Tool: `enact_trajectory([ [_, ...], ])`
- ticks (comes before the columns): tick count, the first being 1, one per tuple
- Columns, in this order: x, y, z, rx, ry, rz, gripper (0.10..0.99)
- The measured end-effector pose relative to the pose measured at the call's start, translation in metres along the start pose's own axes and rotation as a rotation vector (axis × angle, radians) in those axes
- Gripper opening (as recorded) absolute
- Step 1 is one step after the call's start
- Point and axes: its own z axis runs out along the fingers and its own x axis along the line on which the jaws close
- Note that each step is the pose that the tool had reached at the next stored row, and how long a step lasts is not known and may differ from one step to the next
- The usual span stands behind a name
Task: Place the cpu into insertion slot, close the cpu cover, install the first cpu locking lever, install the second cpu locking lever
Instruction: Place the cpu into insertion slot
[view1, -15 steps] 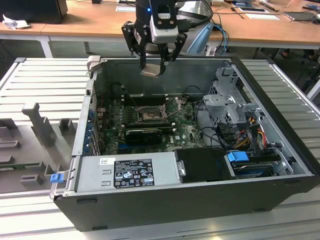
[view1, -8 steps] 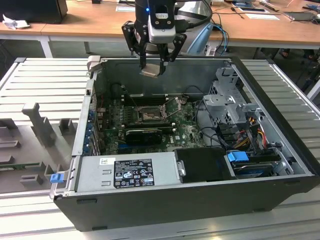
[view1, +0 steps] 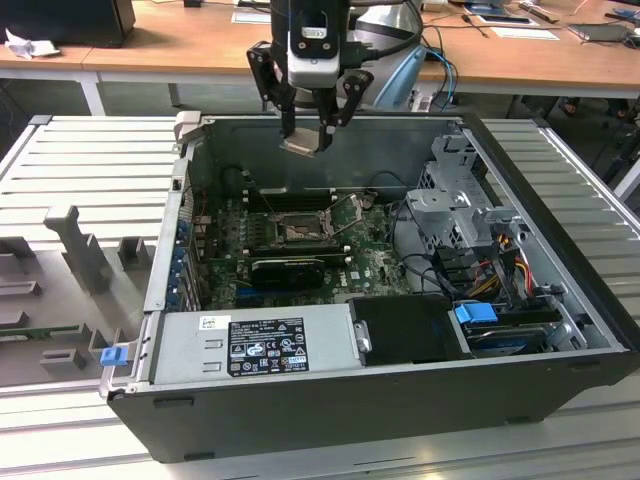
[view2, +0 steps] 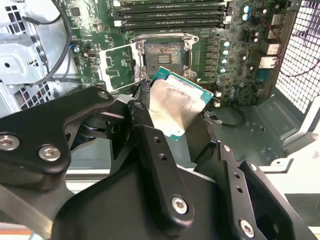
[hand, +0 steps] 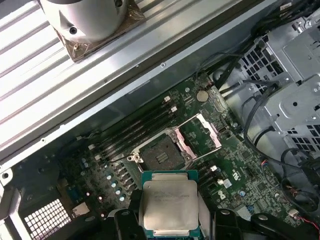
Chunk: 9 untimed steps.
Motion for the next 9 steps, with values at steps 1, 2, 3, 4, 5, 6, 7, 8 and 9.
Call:
enact_trajectory([
  [1,0.0000,0.0000,0.0002,0.000,-0.0014,0.016,0.529],
  [2,0.0000,0.0000,0.0005,0.000,-0.0026,0.029,0.529],
  [3,0.0000,-0.0001,0.0006,-0.001,-0.0038,0.043,0.529],
  [4,0.0000,-0.0001,0.0010,-0.001,-0.0061,0.070,0.529],
  [5,0.0000,-0.0001,0.0012,-0.002,-0.0078,0.089,0.529],
  [6,0.0000,-0.0001,0.0014,-0.002,-0.0089,0.102,0.529],
  [7,0.0000,-0.0002,0.0017,-0.002,-0.0101,0.116,0.529],
  [8,0.0000,-0.0002,0.0020,-0.002,-0.0117,0.136,0.529],
  [9,0.0000,-0.0001,0.0020,-0.002,-0.0128,0.145,0.529],
])
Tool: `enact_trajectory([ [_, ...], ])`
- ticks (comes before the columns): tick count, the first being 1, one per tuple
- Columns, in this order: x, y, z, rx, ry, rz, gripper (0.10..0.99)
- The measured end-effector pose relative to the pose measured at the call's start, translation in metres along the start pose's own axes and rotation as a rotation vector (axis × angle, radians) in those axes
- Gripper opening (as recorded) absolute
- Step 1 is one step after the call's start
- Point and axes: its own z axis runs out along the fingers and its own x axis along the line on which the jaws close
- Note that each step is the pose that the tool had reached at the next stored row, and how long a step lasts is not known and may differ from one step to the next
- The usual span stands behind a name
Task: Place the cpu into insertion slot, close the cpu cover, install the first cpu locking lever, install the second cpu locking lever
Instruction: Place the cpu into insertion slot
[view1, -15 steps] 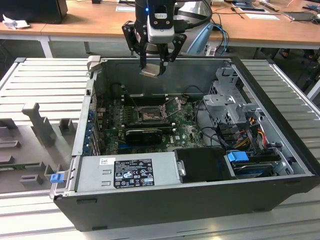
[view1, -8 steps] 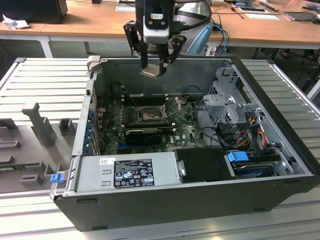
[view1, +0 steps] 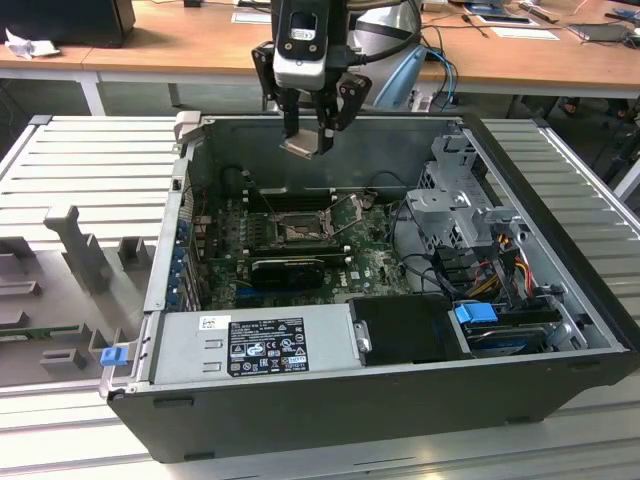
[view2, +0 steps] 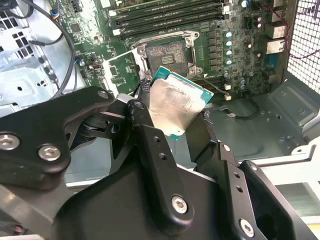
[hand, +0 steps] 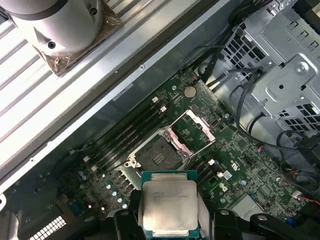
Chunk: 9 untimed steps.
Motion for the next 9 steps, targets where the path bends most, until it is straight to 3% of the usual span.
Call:
enact_trajectory([
  [9,0.0000,-0.0003,0.0049,0.011,-0.0115,0.086,0.529],
])
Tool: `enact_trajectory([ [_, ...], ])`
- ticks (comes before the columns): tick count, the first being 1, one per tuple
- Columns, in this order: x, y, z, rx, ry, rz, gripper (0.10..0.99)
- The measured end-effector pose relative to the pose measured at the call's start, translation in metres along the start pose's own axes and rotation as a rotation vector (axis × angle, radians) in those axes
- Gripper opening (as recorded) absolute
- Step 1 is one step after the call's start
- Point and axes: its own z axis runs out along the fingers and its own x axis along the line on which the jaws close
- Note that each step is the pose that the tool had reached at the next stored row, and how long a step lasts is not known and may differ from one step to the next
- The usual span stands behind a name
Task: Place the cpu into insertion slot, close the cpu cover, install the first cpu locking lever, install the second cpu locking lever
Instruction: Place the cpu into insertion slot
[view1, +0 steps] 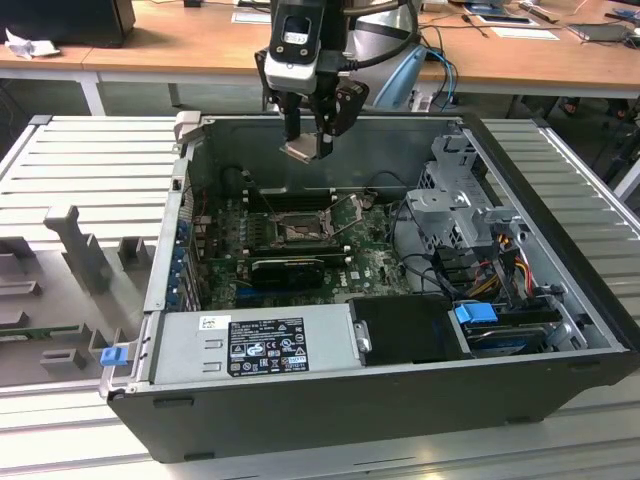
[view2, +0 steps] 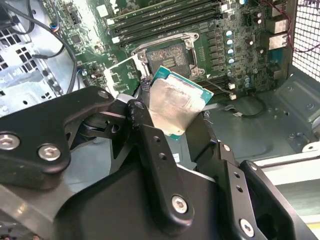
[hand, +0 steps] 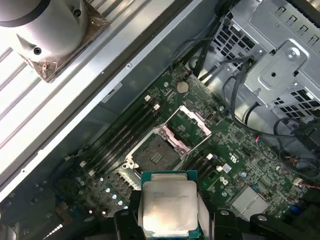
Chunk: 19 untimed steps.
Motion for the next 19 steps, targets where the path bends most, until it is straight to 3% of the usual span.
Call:
enact_trajectory([
  [6,0.0000,-0.0001,0.0013,-0.001,-0.0099,0.128,0.529],
  [19,-0.0001,-0.0003,0.0043,-0.001,-0.0289,0.337,0.529],
])
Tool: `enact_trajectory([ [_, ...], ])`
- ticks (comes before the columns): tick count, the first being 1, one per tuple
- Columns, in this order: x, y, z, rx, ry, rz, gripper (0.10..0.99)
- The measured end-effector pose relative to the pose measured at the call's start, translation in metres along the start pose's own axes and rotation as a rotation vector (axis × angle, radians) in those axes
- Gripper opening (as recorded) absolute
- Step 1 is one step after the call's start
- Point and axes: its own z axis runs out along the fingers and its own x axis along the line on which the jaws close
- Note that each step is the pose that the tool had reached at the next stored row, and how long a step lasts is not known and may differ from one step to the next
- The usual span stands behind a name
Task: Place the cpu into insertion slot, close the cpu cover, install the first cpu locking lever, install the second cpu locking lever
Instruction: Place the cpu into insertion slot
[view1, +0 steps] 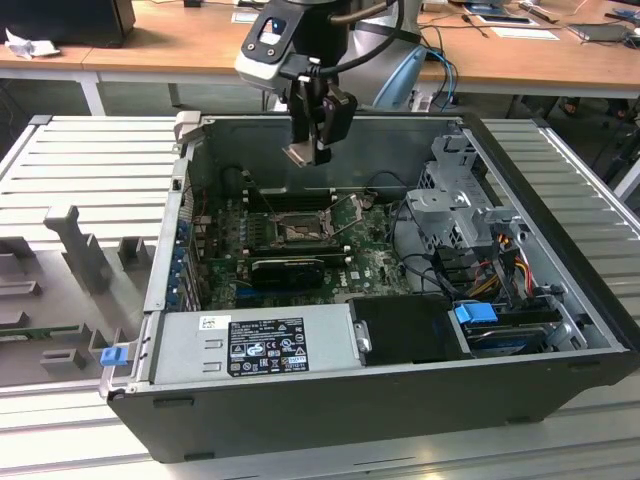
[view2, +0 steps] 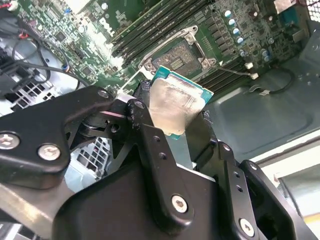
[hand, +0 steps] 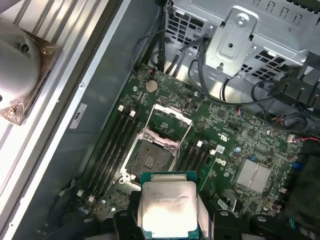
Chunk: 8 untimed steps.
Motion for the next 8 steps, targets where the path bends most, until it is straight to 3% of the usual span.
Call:
enact_trajectory([
  [8,0.0000,-0.0003,0.0033,0.000,-0.0165,0.189,0.529],
])
